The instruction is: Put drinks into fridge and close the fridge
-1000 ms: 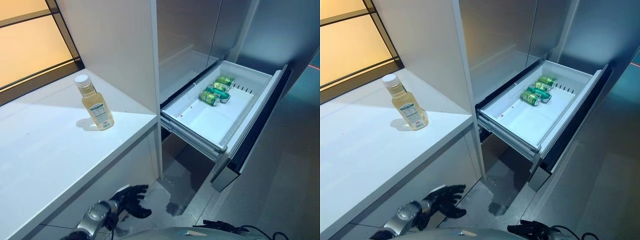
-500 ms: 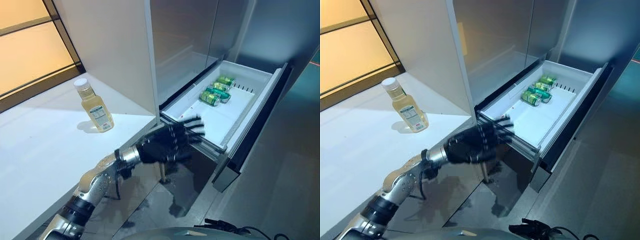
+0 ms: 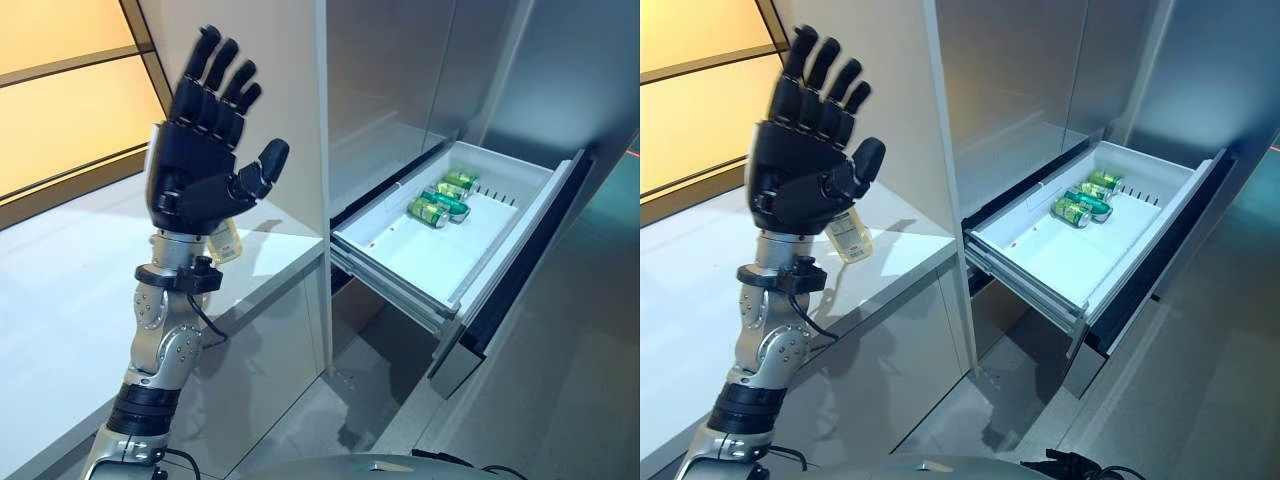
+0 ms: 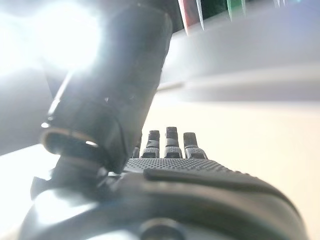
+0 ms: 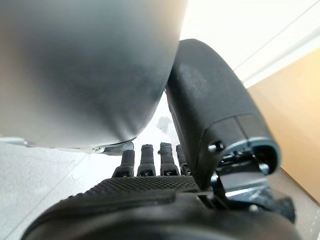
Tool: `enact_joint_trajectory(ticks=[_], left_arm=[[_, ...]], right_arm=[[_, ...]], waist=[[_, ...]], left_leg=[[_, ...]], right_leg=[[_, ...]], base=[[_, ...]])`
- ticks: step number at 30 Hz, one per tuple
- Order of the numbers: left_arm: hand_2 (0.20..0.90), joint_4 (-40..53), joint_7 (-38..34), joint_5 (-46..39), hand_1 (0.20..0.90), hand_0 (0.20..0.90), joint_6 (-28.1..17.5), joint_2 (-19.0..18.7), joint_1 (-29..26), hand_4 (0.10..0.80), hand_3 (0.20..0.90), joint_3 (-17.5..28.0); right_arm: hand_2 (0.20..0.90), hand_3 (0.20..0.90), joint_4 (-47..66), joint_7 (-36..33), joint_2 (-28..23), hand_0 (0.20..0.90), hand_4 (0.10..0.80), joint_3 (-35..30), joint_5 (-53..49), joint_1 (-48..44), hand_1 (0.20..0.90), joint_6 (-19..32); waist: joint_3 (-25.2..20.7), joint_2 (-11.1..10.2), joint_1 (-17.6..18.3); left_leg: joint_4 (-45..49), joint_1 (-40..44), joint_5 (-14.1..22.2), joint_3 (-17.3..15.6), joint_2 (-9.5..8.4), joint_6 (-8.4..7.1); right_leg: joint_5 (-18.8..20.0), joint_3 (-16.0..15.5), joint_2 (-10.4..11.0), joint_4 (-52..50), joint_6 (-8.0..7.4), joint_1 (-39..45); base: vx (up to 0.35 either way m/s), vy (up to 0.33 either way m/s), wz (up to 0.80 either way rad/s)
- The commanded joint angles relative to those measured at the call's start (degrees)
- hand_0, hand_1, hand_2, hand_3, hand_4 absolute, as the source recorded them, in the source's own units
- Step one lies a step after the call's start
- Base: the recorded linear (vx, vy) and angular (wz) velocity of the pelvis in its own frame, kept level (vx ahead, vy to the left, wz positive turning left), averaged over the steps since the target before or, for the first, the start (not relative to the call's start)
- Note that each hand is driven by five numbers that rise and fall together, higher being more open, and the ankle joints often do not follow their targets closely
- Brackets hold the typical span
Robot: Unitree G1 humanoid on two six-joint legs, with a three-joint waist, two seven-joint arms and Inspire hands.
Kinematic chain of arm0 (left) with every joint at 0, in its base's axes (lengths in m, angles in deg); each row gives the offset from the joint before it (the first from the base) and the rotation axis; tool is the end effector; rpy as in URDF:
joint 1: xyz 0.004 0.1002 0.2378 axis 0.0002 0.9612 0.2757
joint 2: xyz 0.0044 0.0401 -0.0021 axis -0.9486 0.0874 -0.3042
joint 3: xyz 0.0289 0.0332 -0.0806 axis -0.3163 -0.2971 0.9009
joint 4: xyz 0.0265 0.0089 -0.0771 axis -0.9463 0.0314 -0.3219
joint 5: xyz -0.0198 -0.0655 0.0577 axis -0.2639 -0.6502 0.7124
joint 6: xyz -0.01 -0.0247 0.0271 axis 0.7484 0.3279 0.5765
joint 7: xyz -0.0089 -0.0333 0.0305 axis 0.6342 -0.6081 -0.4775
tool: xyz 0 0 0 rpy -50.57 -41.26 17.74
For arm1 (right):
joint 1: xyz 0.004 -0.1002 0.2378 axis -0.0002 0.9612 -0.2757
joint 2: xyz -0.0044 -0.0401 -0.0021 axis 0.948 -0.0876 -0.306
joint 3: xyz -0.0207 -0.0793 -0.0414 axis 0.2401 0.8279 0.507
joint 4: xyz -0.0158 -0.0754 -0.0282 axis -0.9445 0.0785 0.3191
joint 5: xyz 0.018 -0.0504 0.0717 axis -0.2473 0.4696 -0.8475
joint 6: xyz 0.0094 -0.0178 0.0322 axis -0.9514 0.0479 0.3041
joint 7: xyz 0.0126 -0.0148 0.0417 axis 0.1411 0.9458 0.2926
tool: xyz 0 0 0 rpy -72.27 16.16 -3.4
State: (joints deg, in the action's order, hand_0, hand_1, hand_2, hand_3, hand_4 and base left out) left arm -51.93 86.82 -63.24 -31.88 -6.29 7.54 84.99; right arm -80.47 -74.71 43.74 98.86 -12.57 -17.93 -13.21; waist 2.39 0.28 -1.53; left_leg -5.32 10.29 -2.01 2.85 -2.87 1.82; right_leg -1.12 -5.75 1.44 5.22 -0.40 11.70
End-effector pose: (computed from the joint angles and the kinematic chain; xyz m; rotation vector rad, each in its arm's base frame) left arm 0.2036 0.1947 0.1634 -0.2020 -0.8377 -0.2545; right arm 0.0483 -0.2182 -0.0988 0.0783 1.3747 0.0221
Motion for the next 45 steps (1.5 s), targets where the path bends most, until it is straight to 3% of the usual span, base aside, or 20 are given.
enact_joint_trajectory(ticks=[1,5,7,15,26,36,45], left_arm=[[0.900,3.76,-8.00,9.99,0.900,0.900,-4.17,-1.96,-9.82,0.800,0.900,2.97],[0.900,3.00,-14.54,16.54,0.900,0.900,-2.34,-4.40,-11.48,0.800,0.900,3.28],[0.900,2.29,-17.74,19.31,0.900,0.900,0.96,-6.26,-12.28,0.800,0.900,3.45],[0.900,-0.41,-21.38,19.11,0.900,0.900,6.76,-9.31,-12.66,0.800,0.900,3.43],[0.900,-6.03,-27.01,22.29,0.900,0.900,10.08,-11.85,-13.01,0.800,0.900,3.85],[0.900,-12.34,-22.32,12.71,0.900,0.900,11.96,-10.00,-11.81,0.800,0.900,2.39],[0.900,-16.32,-22.98,13.55,0.900,0.900,13.35,-8.35,-10.73,0.800,0.900,1.36]], right_arm=[[0.900,0.900,-4.35,0.49,1.88,0.900,0.800,2.71,-0.83,-0.50,0.900,0.04],[0.900,0.900,-4.49,0.31,2.13,0.900,0.800,2.97,-1.41,-1.24,0.900,-0.51],[0.900,0.900,-4.58,0.37,2.04,0.900,0.800,3.12,-1.58,-1.43,0.900,-0.81],[0.900,0.900,-4.93,0.36,1.29,0.900,0.800,2.83,-1.93,-2.45,0.900,-1.77],[0.900,0.900,-6.01,0.87,0.52,0.900,0.800,2.26,-1.26,-2.88,0.900,-1.74],[0.900,0.900,-6.27,1.42,-0.18,0.900,0.800,1.57,0.29,-2.99,0.900,-1.83],[0.900,0.900,-6.37,1.69,-0.62,0.900,0.800,1.21,1.08,-3.05,0.900,-1.82]], waist=[[-0.82,0.70,-0.18],[-0.93,0.73,-0.41],[-1.00,0.87,-0.43],[-0.94,1.49,-0.54],[-1.27,1.93,-0.04],[-1.01,2.14,0.55],[-0.81,2.17,0.76]], left_leg=[[0.32,0.22,6.31,-2.70,0.11,0.58],[0.32,0.04,6.09,-2.75,0.18,0.45],[0.32,-0.08,6.00,-3.05,0.30,0.32],[0.32,-0.12,5.70,-3.23,0.34,0.04],[0.32,0.17,5.65,-4.09,0.46,-0.11],[0.32,0.62,5.72,-5.05,0.56,-0.12],[0.32,0.82,5.67,-5.19,0.51,-0.11]], right_leg=[[-3.12,-2.20,-0.94,-3.57,-1.26,-2.13],[-3.22,-2.40,-0.93,-3.84,-1.22,-2.30],[-3.29,-2.50,-0.89,-3.84,-1.21,-2.36],[-3.19,-2.40,-0.93,-3.68,-1.19,-2.25],[-3.32,-2.00,-0.94,-3.83,-1.30,-2.18],[-3.43,-1.43,-0.97,-4.03,-1.47,-2.09],[-3.42,-1.30,-1.00,-4.06,-1.53,-1.93]], base=[[-0.012,-0.018,0.10],[-0.008,-0.006,0.03],[-0.005,0.001,0.02],[-0.002,0.003,0.02],[0.000,0.000,0.00],[0.000,0.000,0.00],[0.000,0.000,0.00]])
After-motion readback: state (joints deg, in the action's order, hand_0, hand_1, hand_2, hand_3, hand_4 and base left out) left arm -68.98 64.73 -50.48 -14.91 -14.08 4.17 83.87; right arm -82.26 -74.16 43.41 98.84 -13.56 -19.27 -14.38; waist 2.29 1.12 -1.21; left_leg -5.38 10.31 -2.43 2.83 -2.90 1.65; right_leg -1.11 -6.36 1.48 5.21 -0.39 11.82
